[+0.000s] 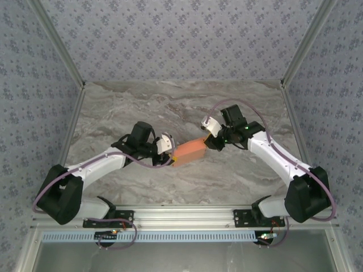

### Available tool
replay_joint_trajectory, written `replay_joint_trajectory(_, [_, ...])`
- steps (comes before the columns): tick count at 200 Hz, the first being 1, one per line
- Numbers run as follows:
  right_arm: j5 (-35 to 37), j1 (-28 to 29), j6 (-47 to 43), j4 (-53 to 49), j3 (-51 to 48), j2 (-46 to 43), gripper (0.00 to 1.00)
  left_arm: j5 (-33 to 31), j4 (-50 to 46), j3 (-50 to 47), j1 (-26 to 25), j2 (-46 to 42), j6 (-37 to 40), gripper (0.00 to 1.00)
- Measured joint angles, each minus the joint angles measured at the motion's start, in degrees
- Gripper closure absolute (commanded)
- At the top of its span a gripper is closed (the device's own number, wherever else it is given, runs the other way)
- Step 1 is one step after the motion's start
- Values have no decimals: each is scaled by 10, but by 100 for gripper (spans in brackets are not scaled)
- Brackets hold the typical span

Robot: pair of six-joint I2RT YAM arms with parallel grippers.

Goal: Fold the paper box

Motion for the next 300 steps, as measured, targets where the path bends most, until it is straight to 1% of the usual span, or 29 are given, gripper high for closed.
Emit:
replay_joint_trajectory(17, [2, 3, 3, -2, 1, 0, 81, 0, 0, 0, 0, 2, 0, 65])
replay_joint_trajectory(32, [5, 7, 5, -3, 5, 1, 78, 0, -2, 1, 0, 3, 0, 65])
replay_joint_trajectory(52, [9, 11, 10, -4, 11, 1, 78, 0, -2, 3, 0, 3, 0, 65])
replay_joint_trajectory(115, [26, 18, 22, -21, 19, 1, 92, -1, -6, 3, 0, 3, 0, 66])
replay_joint_trajectory(143, [48, 28, 37, -30, 33, 9, 94, -5, -6, 3, 0, 3, -1, 67])
replay_joint_trajectory(168, [76, 38, 77, -34, 44, 16, 94, -16, 1, 3, 0, 3, -8, 67])
replay_joint_trajectory(231, [168, 77, 247, -25, 63, 27, 94, -35, 45, -4, -3, 9, -49, 68])
replay_joint_trajectory(258, [197, 86, 285, -19, 59, 30, 95, -39, 55, -5, -7, 17, -59, 68])
replay_joint_trajectory(300, [218, 90, 320, 9, 32, 30, 95, -49, 72, -8, -16, 34, -74, 68])
